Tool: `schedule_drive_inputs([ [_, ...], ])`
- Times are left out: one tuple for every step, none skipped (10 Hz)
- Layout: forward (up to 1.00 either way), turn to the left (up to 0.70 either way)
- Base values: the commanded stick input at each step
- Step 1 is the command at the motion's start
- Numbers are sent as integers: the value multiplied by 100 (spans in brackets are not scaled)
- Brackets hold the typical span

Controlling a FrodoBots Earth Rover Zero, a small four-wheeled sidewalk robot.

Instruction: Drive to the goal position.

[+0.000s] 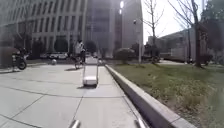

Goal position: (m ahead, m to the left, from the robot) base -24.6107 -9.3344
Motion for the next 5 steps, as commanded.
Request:
schedule_drive_inputs([
  [0,70],
  [0,70],
  [0,70],
  [0,70],
  [0,70],
])
